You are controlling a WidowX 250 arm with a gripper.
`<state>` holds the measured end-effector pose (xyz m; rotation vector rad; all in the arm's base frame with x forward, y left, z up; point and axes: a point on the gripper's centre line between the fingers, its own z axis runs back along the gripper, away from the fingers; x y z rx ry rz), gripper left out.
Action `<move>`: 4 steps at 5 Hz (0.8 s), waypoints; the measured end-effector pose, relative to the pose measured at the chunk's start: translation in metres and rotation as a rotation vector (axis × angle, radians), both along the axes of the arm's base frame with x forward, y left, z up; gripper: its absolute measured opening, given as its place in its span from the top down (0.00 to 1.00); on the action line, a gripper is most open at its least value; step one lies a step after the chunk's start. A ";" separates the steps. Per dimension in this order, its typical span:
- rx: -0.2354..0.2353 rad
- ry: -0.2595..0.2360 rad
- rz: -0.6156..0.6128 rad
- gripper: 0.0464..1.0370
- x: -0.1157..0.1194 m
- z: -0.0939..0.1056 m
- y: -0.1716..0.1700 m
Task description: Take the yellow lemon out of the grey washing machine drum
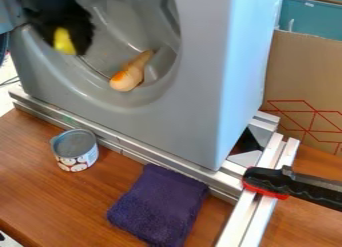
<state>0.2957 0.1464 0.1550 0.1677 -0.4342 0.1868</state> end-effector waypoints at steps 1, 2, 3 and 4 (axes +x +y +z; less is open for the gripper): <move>-0.020 0.103 0.025 0.25 -0.045 0.004 0.009; -0.023 0.231 0.031 0.25 -0.094 -0.016 0.021; -0.020 0.285 0.032 0.25 -0.131 -0.030 0.023; 0.006 0.310 0.059 0.25 -0.151 -0.051 0.028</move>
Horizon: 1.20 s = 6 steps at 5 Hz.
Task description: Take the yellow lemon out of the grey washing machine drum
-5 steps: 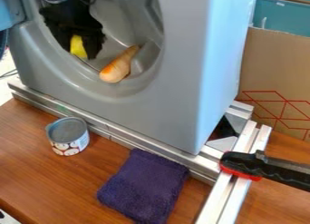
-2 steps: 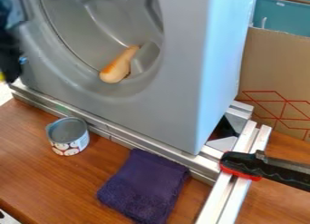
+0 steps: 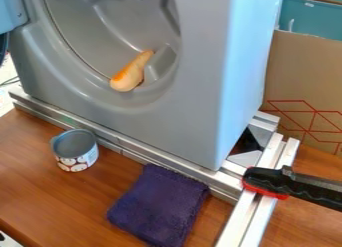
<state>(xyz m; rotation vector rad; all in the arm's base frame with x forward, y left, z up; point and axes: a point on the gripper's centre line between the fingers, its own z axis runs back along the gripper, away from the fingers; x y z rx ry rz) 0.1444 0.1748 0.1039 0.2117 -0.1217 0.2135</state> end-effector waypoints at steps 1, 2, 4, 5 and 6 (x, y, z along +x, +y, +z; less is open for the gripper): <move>0.009 -0.077 -0.014 0.25 -0.004 -0.014 0.011; -0.012 -0.121 -0.027 0.25 0.000 -0.036 0.022; -0.069 -0.125 0.037 0.25 0.022 -0.077 0.034; -0.119 -0.010 -0.037 0.25 0.038 -0.100 0.031; -0.120 0.079 -0.074 0.25 0.041 -0.116 0.028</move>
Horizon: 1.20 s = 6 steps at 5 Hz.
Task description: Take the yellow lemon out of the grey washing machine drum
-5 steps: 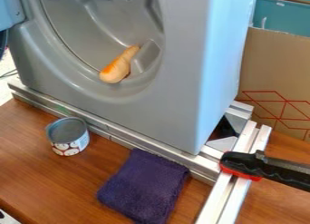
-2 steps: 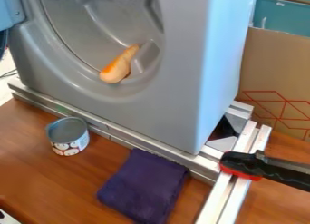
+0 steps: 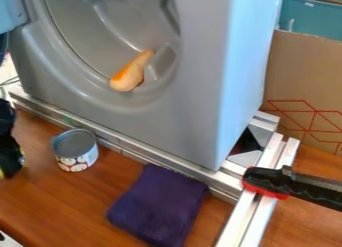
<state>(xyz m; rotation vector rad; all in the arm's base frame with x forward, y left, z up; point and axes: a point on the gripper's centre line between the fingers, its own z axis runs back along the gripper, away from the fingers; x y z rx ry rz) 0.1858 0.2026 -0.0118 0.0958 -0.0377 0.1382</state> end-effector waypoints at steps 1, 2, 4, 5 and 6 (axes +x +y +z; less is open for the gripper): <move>0.012 0.009 -0.020 0.25 0.006 -0.011 -0.002; 0.034 0.016 -0.018 0.25 0.010 -0.014 -0.005; 0.040 0.018 0.014 0.20 0.011 -0.016 -0.005; 0.011 0.037 0.033 0.03 0.003 -0.014 -0.013; 0.041 -0.024 0.052 0.03 0.007 0.010 -0.011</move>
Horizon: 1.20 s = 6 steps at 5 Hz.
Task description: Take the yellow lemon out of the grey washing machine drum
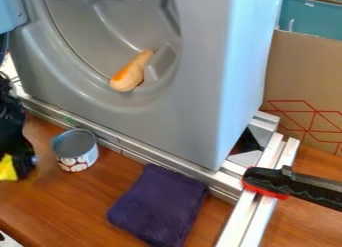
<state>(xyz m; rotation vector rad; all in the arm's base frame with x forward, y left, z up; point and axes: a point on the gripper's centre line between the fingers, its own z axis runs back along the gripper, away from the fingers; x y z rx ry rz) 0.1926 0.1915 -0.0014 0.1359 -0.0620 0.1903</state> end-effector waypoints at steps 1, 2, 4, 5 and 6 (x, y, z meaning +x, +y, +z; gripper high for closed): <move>0.004 0.004 0.000 0.04 -0.002 0.007 0.000; -0.004 0.014 -0.010 0.04 -0.010 0.030 0.002; 0.029 -0.103 -0.132 0.04 -0.024 0.134 -0.037; -0.013 -0.066 -0.136 0.04 -0.028 0.147 -0.071; -0.076 0.000 -0.138 0.04 -0.035 0.140 -0.094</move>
